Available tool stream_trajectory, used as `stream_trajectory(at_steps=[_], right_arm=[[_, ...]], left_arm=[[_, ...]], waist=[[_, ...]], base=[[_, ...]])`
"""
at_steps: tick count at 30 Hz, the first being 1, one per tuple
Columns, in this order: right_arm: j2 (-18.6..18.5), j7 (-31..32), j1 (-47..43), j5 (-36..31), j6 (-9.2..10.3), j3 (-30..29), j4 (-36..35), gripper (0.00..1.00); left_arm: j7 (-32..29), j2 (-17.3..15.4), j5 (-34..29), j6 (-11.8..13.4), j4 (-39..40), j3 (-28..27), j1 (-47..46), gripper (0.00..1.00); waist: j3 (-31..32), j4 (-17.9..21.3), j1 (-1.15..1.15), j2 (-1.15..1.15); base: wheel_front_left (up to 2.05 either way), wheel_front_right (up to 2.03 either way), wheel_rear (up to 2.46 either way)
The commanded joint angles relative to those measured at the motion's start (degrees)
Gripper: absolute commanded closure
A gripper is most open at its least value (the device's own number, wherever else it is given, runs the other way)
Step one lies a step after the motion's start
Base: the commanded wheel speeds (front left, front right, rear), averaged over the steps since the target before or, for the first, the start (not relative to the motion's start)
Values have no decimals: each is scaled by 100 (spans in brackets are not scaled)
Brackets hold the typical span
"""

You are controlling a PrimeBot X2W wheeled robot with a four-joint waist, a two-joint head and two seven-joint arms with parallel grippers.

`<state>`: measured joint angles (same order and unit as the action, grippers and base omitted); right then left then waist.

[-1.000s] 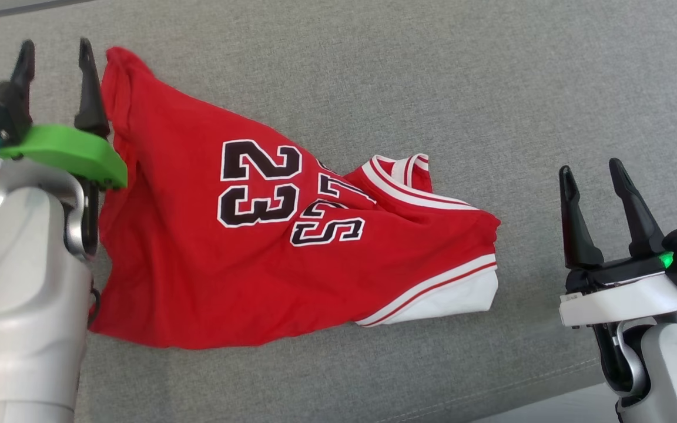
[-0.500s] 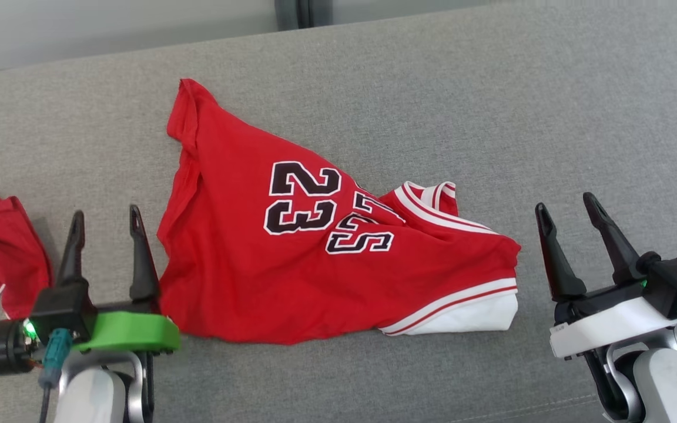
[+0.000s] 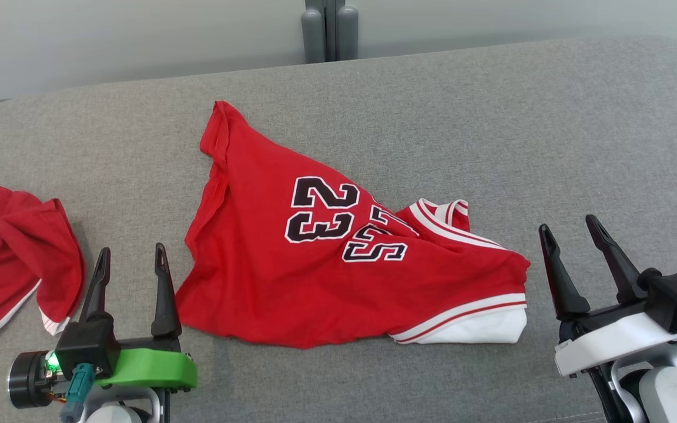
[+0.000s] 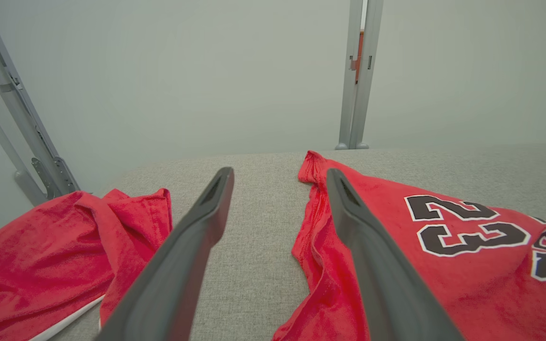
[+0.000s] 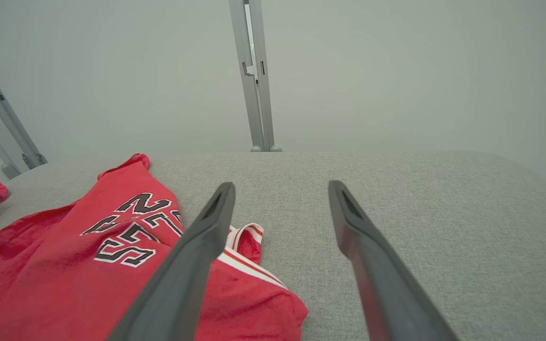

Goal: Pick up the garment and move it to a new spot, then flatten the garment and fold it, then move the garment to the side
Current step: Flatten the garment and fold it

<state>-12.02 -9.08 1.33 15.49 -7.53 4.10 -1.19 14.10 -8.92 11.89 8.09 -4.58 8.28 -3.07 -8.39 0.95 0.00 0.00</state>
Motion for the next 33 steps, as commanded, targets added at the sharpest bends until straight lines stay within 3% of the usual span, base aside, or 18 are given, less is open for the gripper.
stream_trajectory(at_steps=[1,8,21,22,23,24,29,33], right_arm=[[5,27,-72,-44,8,-26,-25,0],[1,115,-180,34,8,-82,225,0],[-80,58,615,648,8,606,2182,0],[-108,36,698,715,8,671,2274,31],[-131,14,777,808,8,769,2365,75],[-157,3,818,868,8,845,2434,100],[-362,-253,888,1169,8,1013,2483,100],[-525,-448,731,1244,8,994,1925,100]], left_arm=[[-17,-40,-23,35,24,2,86,0],[-49,-49,-63,40,157,76,-118,0],[32,15,-114,63,224,196,-517,0],[39,18,-119,60,222,203,-532,0],[48,19,-122,58,218,208,-547,0],[54,15,-133,79,219,198,-558,0],[73,42,-129,118,229,197,-538,0],[98,61,-168,181,273,163,-510,0]], waist=[[-6,10,0,0],[-204,2,0,0],[-686,-117,0,0],[-700,-131,0,0],[-709,-145,0,0],[-716,-153,0,0],[-693,-173,0,0],[-641,-151,0,0]], base=[[0,0,0],[0,0,0],[0,0,0],[0,0,0],[0,0,0],[0,0,0],[0,0,0],[0,0,0]])
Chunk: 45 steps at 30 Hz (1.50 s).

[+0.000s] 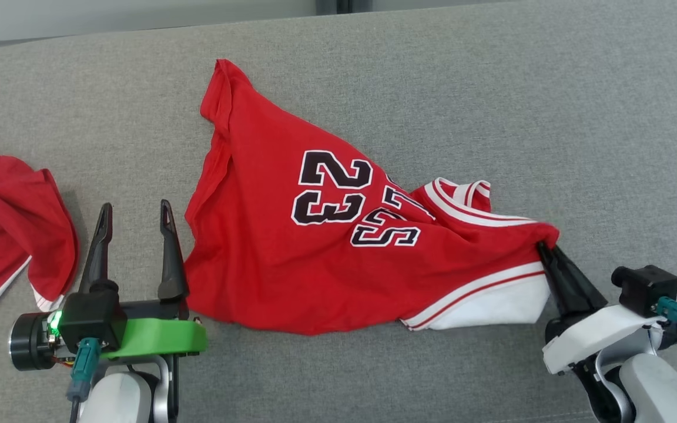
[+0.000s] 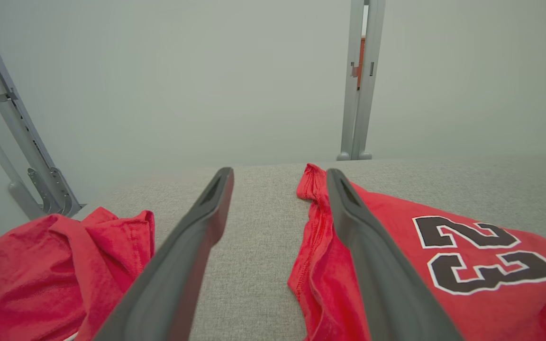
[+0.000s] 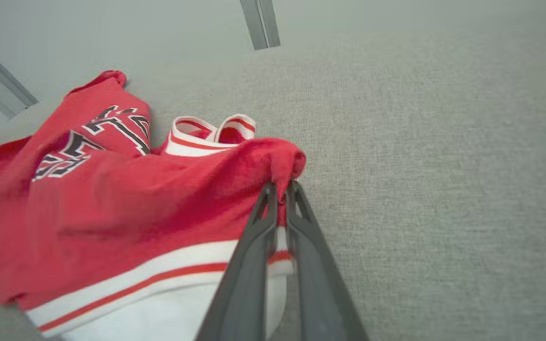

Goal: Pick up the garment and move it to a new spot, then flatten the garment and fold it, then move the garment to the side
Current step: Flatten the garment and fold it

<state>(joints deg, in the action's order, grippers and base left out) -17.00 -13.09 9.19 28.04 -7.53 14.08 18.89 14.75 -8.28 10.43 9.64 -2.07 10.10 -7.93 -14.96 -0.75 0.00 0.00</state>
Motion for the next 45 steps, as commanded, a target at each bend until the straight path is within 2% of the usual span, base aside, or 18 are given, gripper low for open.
stream_trajectory(at_steps=[1,8,14,23,29,30,31,32,38,45], right_arm=[[-79,-78,-96,-52,8,-20,-288,100],[-282,-63,-335,-341,9,-352,-1866,100],[-315,233,18,-464,8,-587,-2398,100],[-555,416,836,-358,8,-645,-1883,100],[-674,369,1485,-159,8,-556,-902,100],[-669,358,1556,-159,8,-526,-720,84],[-666,306,1607,-164,8,-493,-609,28],[-651,254,1655,-160,8,-471,-511,0],[-598,-141,1467,-374,8,-762,-330,0],[-418,-208,700,-759,8,-1301,-970,0]], left_arm=[[36,-2,-33,41,29,-28,-8,0],[41,-7,-39,66,72,-40,18,0],[47,48,-48,52,109,6,-120,0],[45,190,-113,-40,194,189,-479,0],[40,306,-171,-104,145,272,-744,0],[40,310,-178,-112,123,270,-752,0],[40,314,-190,-120,107,263,-750,0],[40,319,-198,-129,92,259,-744,0],[40,305,-222,-141,-13,158,-581,0],[40,210,-214,-175,-114,39,-339,0]], waist=[[27,35,0,0],[53,97,0,0],[-49,6,0,0],[-570,-435,0,0],[-915,-631,0,0],[-921,-624,0,0],[-914,-614,0,0],[-901,-601,0,0],[-675,-412,0,0],[-270,-140,0,0]], base=[[0,0,0],[0,0,0],[0,0,0],[0,0,0],[0,0,0],[0,0,0],[0,0,0],[0,0,0],[0,0,0],[0,0,0]])
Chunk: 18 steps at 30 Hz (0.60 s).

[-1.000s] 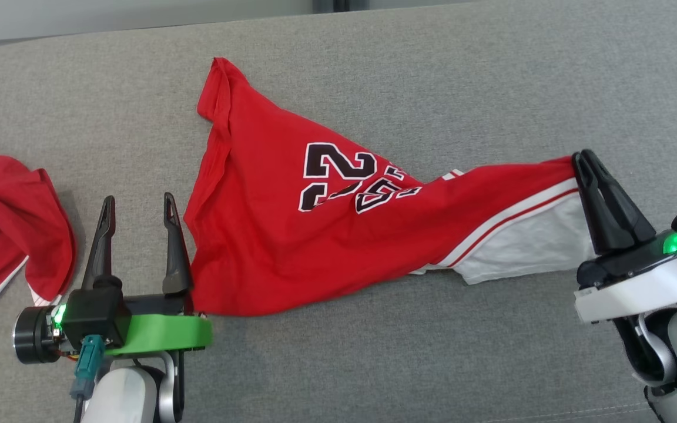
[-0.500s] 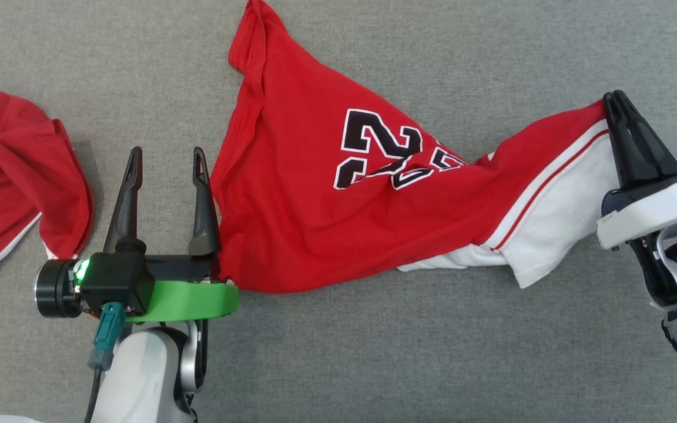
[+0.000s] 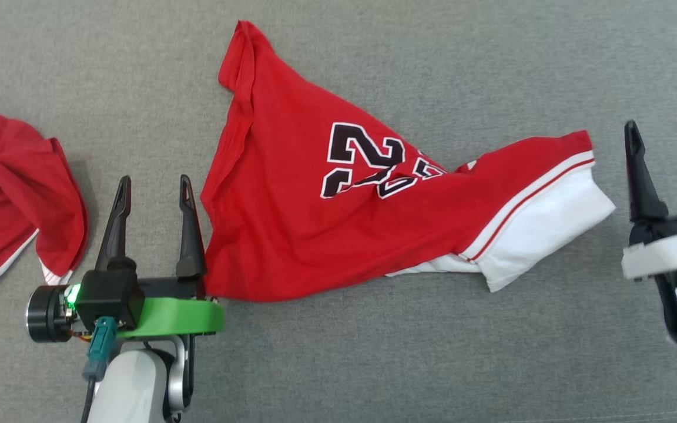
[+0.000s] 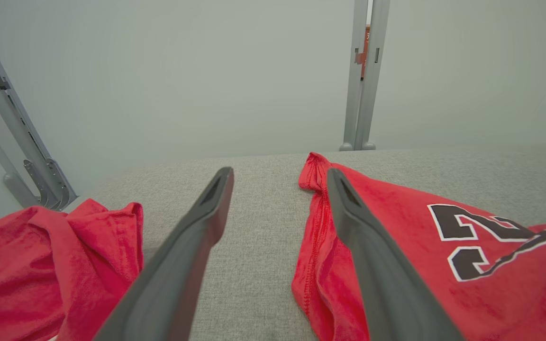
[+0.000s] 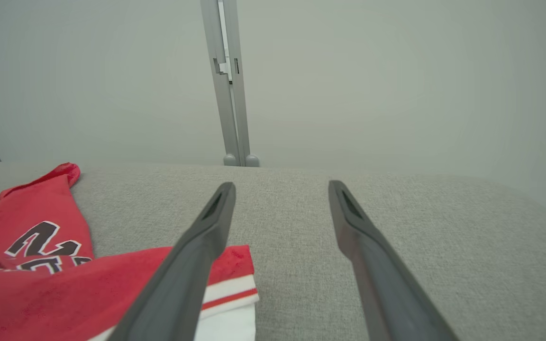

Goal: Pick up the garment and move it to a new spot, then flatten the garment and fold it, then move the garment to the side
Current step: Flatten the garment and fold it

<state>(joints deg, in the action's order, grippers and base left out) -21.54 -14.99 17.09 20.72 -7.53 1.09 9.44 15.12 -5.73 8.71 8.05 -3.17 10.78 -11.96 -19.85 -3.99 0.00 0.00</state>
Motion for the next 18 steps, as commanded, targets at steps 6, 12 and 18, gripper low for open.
stream_trajectory(at_steps=[6,12,18], right_arm=[[362,-18,-1018,-255,8,-52,-671,0],[655,69,-1568,-335,8,48,-1008,0],[717,192,-1699,-378,8,76,-1167,0]], left_arm=[[2,-128,12,-19,-49,-97,326,0],[-13,-194,59,1,-100,-119,602,0],[-67,-230,83,-10,-86,-65,718,0]], waist=[[539,366,0,0],[765,487,0,0],[853,484,0,0]], base=[[0,0,0],[0,0,0],[0,0,0]])
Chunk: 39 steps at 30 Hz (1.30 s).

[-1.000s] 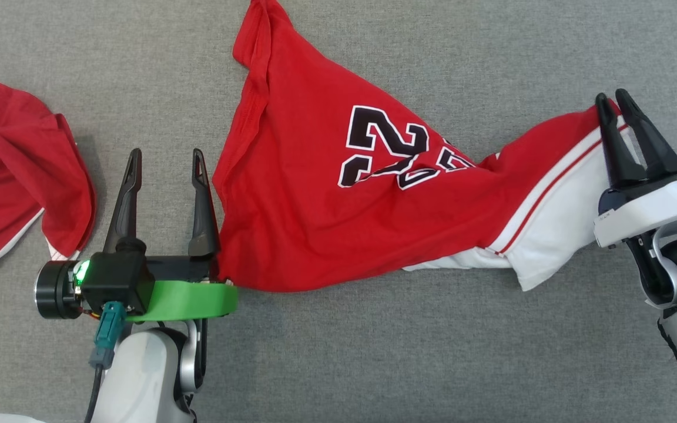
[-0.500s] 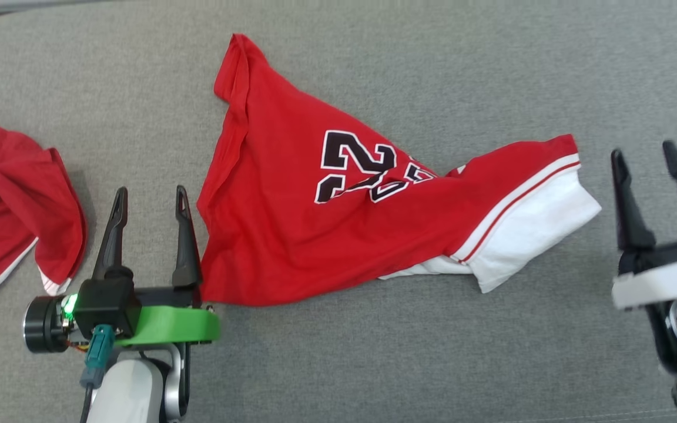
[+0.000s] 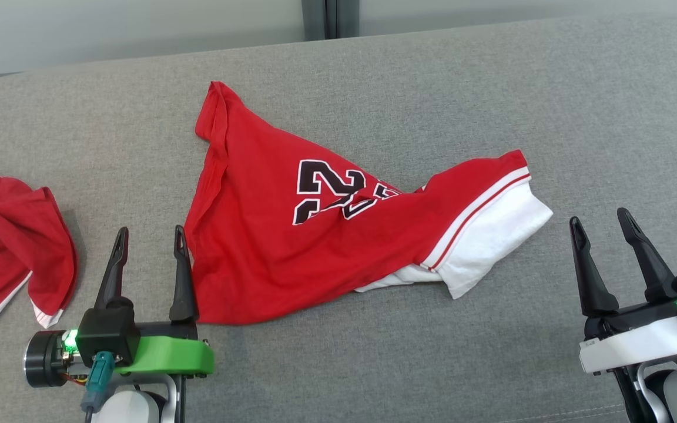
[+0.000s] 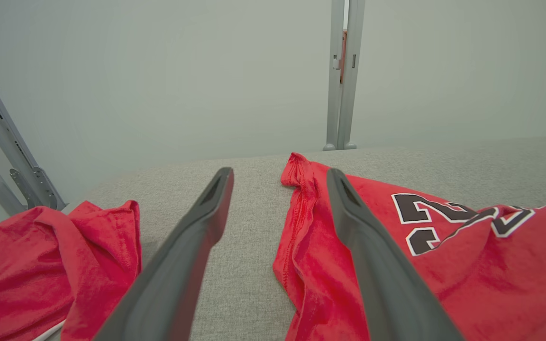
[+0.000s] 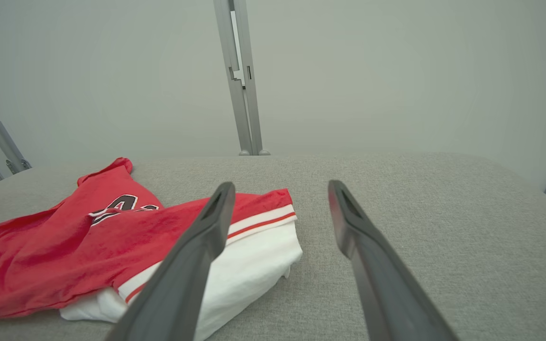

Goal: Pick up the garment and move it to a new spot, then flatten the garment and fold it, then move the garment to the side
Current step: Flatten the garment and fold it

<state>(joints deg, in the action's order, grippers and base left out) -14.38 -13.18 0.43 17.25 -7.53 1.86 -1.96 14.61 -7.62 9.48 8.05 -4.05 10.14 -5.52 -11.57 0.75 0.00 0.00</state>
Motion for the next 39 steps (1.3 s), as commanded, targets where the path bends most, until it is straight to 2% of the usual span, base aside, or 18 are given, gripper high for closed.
stream_trajectory(at_steps=[1,17,23,33,34,35,39], right_arm=[[-1,29,-38,-36,8,-2,-44,0],[-37,157,-4,25,8,-40,-19,0],[-194,247,231,219,8,21,434,0],[-472,194,1125,702,8,688,1542,2],[-517,168,1188,739,8,772,1619,55],[-548,144,1226,780,8,839,1659,100],[-647,2,1178,863,8,888,1636,100]], left_arm=[[-22,-44,12,-9,6,2,74,0],[-15,-72,22,53,82,89,0,0],[-9,-31,-22,58,159,177,-211,0],[33,64,-67,17,75,312,-588,0],[39,74,-69,14,57,331,-611,0],[44,83,-67,14,44,343,-630,0],[59,113,-66,15,14,364,-676,0]], waist=[[30,8,0,0],[-35,-16,0,0],[-350,-101,0,0],[-844,-279,0,0],[-856,-299,0,0],[-861,-313,0,0],[-852,-328,0,0]], base=[[0,0,0],[0,0,0],[0,0,0],[0,0,0],[0,0,0],[0,0,0],[0,0,0]])
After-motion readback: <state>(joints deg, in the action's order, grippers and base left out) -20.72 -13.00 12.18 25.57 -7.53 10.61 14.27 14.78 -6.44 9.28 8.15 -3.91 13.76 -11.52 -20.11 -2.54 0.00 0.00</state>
